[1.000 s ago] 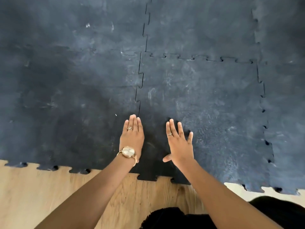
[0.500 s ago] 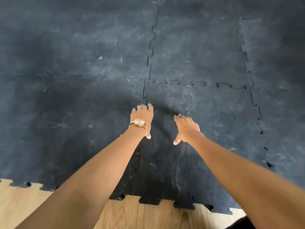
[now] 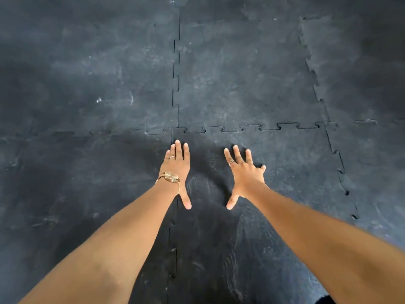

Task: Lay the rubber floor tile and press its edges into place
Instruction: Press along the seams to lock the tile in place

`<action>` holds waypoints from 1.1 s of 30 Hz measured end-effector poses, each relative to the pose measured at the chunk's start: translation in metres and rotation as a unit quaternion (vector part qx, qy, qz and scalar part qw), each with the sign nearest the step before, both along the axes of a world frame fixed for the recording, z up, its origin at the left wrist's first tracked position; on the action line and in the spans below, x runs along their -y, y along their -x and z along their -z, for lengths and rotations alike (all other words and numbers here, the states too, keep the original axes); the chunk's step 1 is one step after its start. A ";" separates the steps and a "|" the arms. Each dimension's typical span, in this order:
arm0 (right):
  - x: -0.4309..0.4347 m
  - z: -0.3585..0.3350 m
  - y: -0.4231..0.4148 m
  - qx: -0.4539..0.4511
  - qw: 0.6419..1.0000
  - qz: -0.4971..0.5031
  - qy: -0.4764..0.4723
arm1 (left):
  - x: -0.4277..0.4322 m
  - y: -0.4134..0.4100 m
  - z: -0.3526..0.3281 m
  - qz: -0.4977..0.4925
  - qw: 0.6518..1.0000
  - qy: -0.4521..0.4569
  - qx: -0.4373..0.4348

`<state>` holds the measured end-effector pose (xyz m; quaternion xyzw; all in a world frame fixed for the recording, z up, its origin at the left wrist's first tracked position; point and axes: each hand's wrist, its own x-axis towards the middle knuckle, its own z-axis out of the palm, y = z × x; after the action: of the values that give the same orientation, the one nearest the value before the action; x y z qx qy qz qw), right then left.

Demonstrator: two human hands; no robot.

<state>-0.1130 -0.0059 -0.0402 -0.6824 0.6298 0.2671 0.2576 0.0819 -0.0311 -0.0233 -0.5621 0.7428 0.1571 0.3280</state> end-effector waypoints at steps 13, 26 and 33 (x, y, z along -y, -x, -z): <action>0.038 -0.051 0.054 -0.007 0.997 0.077 0.028 | 0.022 0.092 -0.030 -0.084 0.996 0.008 0.027; 0.038 -0.022 0.179 -0.008 0.983 0.183 -0.015 | 0.018 0.199 0.004 -0.012 0.997 -0.040 -0.066; 0.043 -0.022 0.161 -0.140 0.987 0.081 0.021 | 0.016 0.201 0.002 -0.001 0.998 -0.025 -0.054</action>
<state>-0.2745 -0.0490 -0.0182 -0.5907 0.7179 0.3249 0.1736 -0.1187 -0.0470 -0.0251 -0.5455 0.7544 0.2063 0.3013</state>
